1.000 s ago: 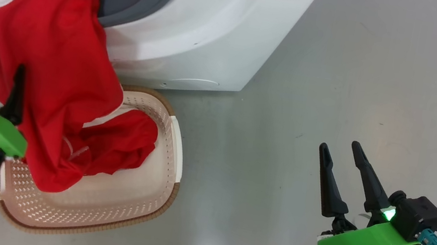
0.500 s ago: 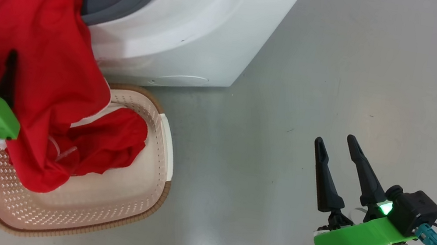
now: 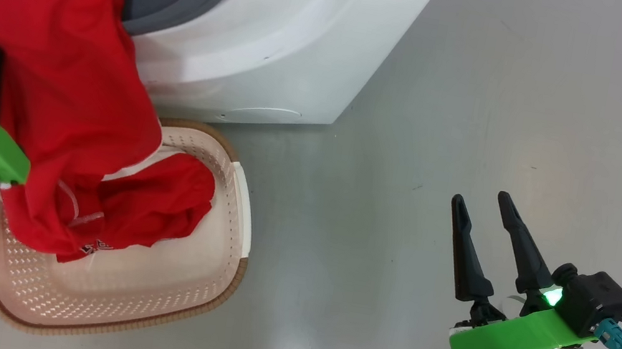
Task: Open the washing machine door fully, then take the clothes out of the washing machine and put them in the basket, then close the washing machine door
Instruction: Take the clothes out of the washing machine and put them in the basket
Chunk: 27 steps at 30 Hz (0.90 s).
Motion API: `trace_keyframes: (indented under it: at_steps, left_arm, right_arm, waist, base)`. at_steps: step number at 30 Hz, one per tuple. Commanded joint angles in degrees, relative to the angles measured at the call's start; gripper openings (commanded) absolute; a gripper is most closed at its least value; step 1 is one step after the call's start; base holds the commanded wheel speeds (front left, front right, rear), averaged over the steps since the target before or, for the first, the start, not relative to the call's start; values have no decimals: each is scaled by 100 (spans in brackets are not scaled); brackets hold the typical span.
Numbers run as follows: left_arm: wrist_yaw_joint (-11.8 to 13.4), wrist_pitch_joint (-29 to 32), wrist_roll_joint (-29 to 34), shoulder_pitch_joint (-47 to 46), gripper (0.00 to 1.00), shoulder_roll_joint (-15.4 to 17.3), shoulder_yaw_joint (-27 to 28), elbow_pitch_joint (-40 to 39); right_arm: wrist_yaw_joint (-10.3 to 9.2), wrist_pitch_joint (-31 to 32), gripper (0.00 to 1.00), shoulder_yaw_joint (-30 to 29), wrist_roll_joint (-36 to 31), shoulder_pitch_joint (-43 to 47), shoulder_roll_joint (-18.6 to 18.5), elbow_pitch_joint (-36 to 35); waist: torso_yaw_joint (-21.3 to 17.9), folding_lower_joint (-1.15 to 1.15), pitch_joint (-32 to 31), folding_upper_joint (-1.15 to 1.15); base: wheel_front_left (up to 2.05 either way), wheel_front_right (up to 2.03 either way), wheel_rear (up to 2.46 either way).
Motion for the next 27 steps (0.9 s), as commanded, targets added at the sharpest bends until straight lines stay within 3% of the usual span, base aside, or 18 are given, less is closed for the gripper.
trace_keyframes:
  at_steps: [1,16,27]
  left_arm:
    - [-17,-29,-13,157,0,272,172,-141]
    - [-17,-29,289,1594,0,102,258,-1619]
    - [-17,-29,259,2210,0,-72,-233,-1697]
  right_arm:
    - [9,-68,100,84,39,30,15,-140]
    - [9,-68,100,1,-31,85,15,-116]
    - [9,-68,100,16,-60,83,15,-111]
  waist:
    - [29,0,-27,0]
    - [259,0,-167,0]
    - [304,0,-170,0]
  base:
    - [0,0,0]
    - [0,0,0]
    - [0,0,0]
